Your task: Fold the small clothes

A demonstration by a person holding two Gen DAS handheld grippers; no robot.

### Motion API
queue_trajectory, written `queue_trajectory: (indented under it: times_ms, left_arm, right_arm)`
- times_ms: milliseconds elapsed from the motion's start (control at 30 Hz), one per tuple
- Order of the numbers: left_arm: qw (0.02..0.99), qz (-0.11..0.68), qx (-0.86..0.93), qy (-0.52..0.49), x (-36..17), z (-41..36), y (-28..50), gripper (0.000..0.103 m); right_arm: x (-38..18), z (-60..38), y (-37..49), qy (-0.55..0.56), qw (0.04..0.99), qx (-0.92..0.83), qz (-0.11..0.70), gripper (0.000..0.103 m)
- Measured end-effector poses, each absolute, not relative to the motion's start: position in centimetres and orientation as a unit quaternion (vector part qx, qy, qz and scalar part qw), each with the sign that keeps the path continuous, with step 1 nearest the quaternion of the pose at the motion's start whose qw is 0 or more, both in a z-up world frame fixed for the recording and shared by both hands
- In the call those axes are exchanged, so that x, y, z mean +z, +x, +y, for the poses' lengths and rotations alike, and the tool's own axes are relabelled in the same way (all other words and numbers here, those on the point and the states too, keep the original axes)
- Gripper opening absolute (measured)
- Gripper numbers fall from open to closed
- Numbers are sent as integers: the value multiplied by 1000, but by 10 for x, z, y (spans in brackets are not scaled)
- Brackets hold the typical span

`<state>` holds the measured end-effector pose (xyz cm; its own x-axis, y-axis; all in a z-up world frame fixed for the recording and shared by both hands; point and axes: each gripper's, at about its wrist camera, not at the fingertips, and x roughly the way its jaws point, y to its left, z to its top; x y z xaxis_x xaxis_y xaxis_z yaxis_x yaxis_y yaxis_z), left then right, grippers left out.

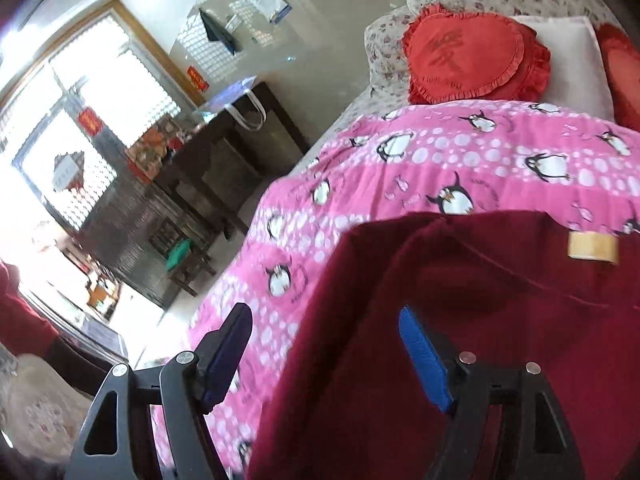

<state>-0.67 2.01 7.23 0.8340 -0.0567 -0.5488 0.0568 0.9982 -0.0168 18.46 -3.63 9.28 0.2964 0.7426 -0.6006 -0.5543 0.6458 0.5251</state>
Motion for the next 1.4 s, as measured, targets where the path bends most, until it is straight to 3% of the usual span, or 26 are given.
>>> queue_trajectory:
  times_ms: [233, 300, 333, 400, 800, 1000, 1067, 1267, 1400]
  left_arm:
    - [964, 252, -62, 54, 89, -8, -20, 17]
    - [964, 249, -71, 59, 93, -14, -21, 17]
    - [964, 248, -74, 61, 95, -17, -22, 17]
    - [964, 245, -86, 63, 100, -25, -22, 17]
    - [943, 222, -219, 119, 130, -150, -12, 17]
    - [916, 275, -254, 142, 104, -208, -2, 21]
    - [902, 313, -269, 128, 95, -214, 2, 22]
    - [876, 340, -331, 89, 101, -199, -24, 22]
    - [901, 302, -305, 68, 119, -169, -43, 23]
  right_arm:
    - [88, -24, 206, 34, 817, 328, 473, 77]
    - [93, -32, 206, 17, 829, 305, 468, 51]
    - [94, -39, 208, 28, 825, 311, 471, 24]
    - [100, -59, 209, 53, 821, 322, 468, 16]
    - [129, -237, 224, 54, 826, 261, 496, 14]
    - [105, -293, 229, 51, 824, 230, 516, 14]
    - [91, -296, 230, 38, 828, 221, 514, 21]
    - [86, -331, 211, 105, 868, 175, 453, 29]
    - [117, -366, 174, 138, 904, 136, 381, 30]
